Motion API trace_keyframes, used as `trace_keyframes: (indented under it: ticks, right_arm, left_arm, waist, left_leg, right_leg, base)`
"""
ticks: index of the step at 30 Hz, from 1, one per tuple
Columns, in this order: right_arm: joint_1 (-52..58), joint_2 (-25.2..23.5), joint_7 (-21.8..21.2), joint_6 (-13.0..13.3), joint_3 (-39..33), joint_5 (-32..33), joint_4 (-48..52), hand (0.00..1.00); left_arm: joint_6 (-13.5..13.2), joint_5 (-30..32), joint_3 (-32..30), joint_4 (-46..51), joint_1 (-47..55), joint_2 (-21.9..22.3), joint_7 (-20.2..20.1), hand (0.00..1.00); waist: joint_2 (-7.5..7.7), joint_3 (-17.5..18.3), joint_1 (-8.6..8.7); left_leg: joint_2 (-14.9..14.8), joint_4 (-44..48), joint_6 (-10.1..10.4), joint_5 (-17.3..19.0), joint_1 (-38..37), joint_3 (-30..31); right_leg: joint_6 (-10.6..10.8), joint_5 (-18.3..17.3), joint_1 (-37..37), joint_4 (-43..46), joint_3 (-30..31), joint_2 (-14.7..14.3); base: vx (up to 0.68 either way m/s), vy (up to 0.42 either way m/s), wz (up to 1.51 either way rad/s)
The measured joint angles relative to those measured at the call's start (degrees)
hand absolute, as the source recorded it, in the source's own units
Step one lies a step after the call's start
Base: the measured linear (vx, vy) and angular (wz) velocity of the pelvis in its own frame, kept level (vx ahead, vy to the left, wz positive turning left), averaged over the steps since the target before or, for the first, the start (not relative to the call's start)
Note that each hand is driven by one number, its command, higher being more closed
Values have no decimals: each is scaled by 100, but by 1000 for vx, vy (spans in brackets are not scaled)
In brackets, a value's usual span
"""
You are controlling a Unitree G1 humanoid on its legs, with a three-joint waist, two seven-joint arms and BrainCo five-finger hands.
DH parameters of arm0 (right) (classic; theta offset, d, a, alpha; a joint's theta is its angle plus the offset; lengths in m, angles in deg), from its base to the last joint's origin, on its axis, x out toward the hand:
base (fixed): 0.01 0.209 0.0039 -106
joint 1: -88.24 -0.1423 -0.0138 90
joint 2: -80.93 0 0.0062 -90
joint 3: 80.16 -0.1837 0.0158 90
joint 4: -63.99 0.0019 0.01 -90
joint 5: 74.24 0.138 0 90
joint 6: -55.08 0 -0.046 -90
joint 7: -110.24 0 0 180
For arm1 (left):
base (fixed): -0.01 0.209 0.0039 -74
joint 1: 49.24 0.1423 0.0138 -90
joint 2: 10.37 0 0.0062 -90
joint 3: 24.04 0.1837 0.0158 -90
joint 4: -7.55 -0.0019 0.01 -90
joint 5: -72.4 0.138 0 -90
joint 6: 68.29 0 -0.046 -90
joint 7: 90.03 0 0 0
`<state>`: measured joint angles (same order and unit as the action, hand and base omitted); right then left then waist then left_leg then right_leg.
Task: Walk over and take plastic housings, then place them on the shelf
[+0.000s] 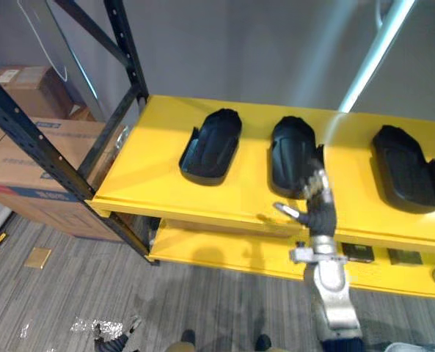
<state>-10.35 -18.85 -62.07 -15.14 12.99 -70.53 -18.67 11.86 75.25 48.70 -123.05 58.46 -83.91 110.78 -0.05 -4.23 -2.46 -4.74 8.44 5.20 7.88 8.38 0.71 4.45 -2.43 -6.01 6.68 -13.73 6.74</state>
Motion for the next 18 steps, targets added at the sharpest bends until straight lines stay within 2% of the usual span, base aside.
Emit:
trace_keyframes:
  ticks: [3,6,8,11,18]
  right_arm:
    - [-1075,242,0,18,104,70,-850,0]
    - [-1990,417,-1,-75,115,443,-1951,0]
    - [-2801,574,-1,-224,139,709,-2618,0]
    - [-4075,700,14,-344,229,978,-3561,0]
    - [-5295,690,130,-659,303,1122,-4778,0]
  left_arm:
    - [0,118,311,-135,-94,-14,-217,0]
    - [-3,265,651,-130,-238,-38,-397,0]
    - [-8,274,915,-132,-411,-160,-483,0]
    - [-22,272,1253,-123,-590,-277,-643,0]
    - [-147,236,1877,-127,-869,-431,-882,0]
  waist:
    - [-48,-78,-32]
    - [-61,-131,-180]
    - [-94,-293,-279]
    - [-147,-544,-317]
    - [-173,-702,-384]
  left_leg:
    - [-5,9,5,-6,23,7]
    - [4,58,7,-9,74,25]
    - [9,153,7,-10,96,34]
    - [17,223,7,-10,182,28]
    - [8,243,7,-9,280,31]
  right_leg:
    - [6,5,-12,6,-3,5]
    - [7,9,-39,6,-19,1]
    - [6,11,-39,8,-28,1]
    - [7,24,-93,11,-28,7]
    - [-29,51,-177,-9,-13,14]
  base:
    - [0,1,1]
    - [24,5,4]
    - [20,3,1]
    - [0,0,0]
    - [0,0,0]
